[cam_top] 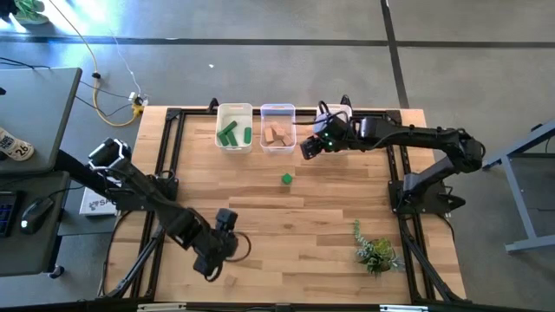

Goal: Sort & place blocks by color
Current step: Put the brown block into the transparent bin, then put the green block into the left white bin

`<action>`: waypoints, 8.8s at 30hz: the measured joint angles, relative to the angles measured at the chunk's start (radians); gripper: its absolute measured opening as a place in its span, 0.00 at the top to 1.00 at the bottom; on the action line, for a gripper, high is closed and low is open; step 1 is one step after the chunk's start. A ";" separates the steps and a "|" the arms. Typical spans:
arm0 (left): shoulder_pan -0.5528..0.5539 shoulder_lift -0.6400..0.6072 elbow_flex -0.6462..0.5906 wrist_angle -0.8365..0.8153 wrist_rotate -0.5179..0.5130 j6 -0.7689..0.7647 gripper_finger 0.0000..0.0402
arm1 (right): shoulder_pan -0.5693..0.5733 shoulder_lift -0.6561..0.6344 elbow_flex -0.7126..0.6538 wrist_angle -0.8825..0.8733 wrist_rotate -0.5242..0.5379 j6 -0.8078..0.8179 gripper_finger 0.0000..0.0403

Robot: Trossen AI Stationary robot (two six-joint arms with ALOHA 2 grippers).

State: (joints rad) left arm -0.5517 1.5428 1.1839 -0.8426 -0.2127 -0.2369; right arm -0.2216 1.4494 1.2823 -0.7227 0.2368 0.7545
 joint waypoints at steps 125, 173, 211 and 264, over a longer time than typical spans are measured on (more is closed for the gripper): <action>0.897 0.177 0.000 0.457 0.123 0.503 0.74 | -0.117 0.001 -0.002 -0.176 -0.054 -0.025 0.52; 1.160 0.065 0.000 0.506 0.028 0.503 0.50 | 0.140 0.319 -0.002 0.252 -0.150 -0.131 0.52; 1.153 -0.477 0.000 0.149 0.175 0.161 0.50 | 0.142 0.497 -0.001 0.259 -0.047 -0.057 0.52; 1.153 -0.477 0.000 0.008 0.157 0.323 0.50 | -0.048 0.540 0.429 0.443 -0.560 -0.346 0.74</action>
State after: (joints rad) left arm 0.6018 1.0660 1.1835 -0.8345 -0.0553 0.0859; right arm -0.2698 1.9896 1.7118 -0.2796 -0.3227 0.4083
